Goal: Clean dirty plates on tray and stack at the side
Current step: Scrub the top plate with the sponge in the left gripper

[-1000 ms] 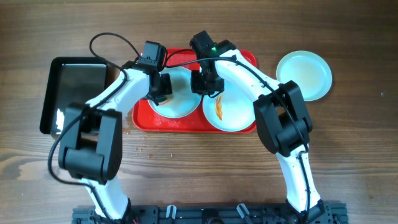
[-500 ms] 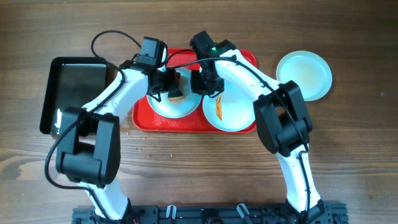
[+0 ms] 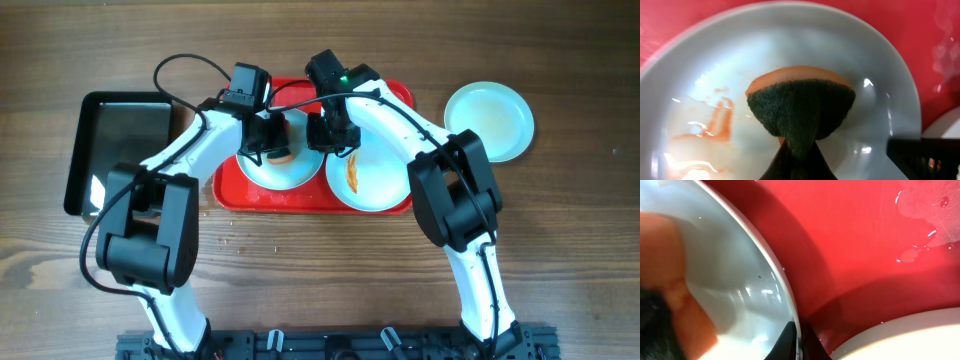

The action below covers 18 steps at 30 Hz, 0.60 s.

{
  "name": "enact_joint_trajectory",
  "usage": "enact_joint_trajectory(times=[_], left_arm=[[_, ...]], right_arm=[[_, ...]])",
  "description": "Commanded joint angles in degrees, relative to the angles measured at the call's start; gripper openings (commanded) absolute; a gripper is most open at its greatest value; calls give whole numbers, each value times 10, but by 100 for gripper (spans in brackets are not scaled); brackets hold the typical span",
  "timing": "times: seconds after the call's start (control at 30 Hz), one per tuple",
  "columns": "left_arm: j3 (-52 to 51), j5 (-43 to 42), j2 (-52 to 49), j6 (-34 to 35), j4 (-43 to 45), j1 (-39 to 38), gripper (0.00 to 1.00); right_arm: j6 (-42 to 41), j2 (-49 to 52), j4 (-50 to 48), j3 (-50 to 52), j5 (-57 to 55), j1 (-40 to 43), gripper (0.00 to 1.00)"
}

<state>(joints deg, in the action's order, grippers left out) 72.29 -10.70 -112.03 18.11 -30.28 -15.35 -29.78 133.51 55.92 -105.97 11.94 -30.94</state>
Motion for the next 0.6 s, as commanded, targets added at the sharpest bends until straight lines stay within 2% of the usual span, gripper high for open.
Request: enact_joint_trajectory(times=[0.0,0.1,0.27,0.43,0.57], left_arm=[[0,-22,2,8,5,-32,4],[0,31,-32,8,2,-33,4],[0,195,-47,5,-59,8,4],[0,202,-50,-14,-51,92,4],[11,206,-3,-14,-53,97,4]], right_arm=[[-3,4,3,1,-15,-4,4],[-2,4,5,1,-15,-4,4],[-2,4,10,1,-15,-4,4],[-1,4,14,1,-15,-4,4],[-2,4,9,1,-15,-4,4]])
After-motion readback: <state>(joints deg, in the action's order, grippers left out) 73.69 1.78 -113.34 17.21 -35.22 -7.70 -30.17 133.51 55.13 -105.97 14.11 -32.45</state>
